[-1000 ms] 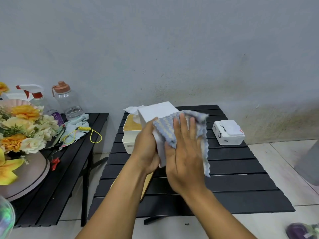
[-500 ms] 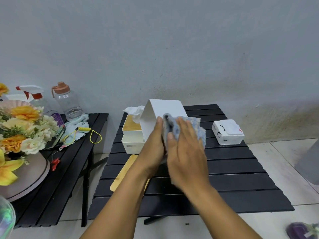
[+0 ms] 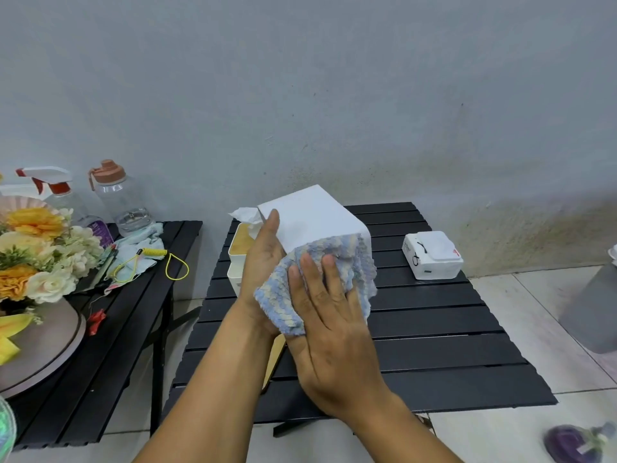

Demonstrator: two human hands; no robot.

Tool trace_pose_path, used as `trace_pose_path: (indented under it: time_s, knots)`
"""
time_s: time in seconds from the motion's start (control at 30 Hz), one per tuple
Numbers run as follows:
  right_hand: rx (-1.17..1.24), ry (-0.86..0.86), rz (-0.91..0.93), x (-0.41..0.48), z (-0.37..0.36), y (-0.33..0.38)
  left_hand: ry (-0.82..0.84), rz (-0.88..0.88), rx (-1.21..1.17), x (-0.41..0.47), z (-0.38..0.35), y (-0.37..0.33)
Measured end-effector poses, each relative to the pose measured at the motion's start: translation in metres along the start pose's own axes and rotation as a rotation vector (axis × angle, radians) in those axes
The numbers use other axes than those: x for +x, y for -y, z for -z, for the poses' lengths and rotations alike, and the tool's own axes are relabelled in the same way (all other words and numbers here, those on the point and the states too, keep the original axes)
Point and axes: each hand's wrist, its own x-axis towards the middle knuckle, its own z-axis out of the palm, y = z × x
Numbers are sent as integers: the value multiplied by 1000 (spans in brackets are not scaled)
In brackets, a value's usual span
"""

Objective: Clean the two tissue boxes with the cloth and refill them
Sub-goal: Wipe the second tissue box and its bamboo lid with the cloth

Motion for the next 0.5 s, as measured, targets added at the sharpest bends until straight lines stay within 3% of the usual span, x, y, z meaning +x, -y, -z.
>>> trace_pose_path:
  time_s: [0.17,0.37,0.5]
  knots:
    - [9,-81,-168,14,4,-11,206,54,67,-13,0,4]
    - [187,-95,-281,23,12,-19,233,9,86,-16,-6,15]
    - [115,0,-221,6,7,-11,180,29,85,-14,-5,16]
